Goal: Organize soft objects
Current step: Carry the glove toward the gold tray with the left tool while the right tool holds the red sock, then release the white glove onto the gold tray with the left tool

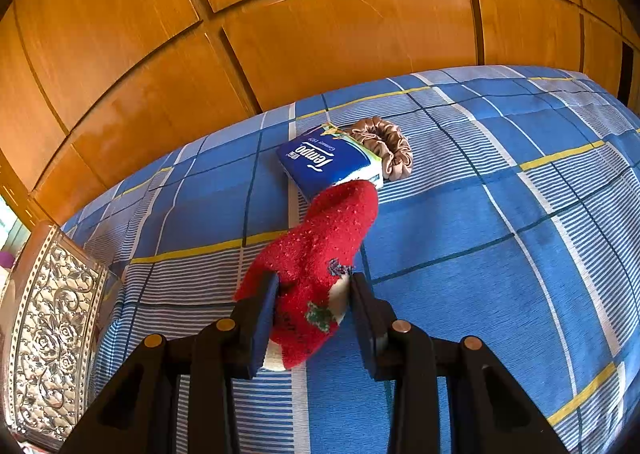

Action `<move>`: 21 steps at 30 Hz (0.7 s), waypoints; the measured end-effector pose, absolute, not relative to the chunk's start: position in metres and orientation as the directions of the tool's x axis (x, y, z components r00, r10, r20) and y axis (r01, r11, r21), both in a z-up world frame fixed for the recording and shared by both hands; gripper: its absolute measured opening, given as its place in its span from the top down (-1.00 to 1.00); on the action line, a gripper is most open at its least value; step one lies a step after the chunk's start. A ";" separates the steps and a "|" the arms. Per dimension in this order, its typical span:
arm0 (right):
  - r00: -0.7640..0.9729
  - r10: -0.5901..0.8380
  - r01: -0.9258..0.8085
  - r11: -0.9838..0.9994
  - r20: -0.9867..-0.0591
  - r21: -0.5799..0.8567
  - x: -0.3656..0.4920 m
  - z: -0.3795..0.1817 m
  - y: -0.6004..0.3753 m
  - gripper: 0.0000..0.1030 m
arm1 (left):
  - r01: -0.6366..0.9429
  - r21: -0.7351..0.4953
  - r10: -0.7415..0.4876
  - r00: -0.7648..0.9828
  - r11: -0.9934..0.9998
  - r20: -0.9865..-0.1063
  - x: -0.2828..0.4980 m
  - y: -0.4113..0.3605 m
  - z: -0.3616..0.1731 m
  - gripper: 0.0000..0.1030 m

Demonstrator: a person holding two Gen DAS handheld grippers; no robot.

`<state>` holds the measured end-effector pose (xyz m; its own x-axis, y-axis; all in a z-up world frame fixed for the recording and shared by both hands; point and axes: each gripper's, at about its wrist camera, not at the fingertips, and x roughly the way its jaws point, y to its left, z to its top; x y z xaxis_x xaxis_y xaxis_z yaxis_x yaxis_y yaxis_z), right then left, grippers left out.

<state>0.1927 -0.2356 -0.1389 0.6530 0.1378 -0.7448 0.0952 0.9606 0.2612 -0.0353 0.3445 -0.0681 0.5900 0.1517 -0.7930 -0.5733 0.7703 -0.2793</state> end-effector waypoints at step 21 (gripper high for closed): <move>0.651 0.125 0.099 0.964 -0.749 0.247 0.193 -0.139 -0.233 0.33 | -0.591 -0.109 0.282 0.529 0.799 -0.800 0.014 0.344 -0.083 -0.32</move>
<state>0.1930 -0.2334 -0.1388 0.6510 0.1248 -0.7487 0.0990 0.9640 0.2468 0.0138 0.3444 -0.0826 0.5292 0.2818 -0.8003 -0.5908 0.7994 -0.1092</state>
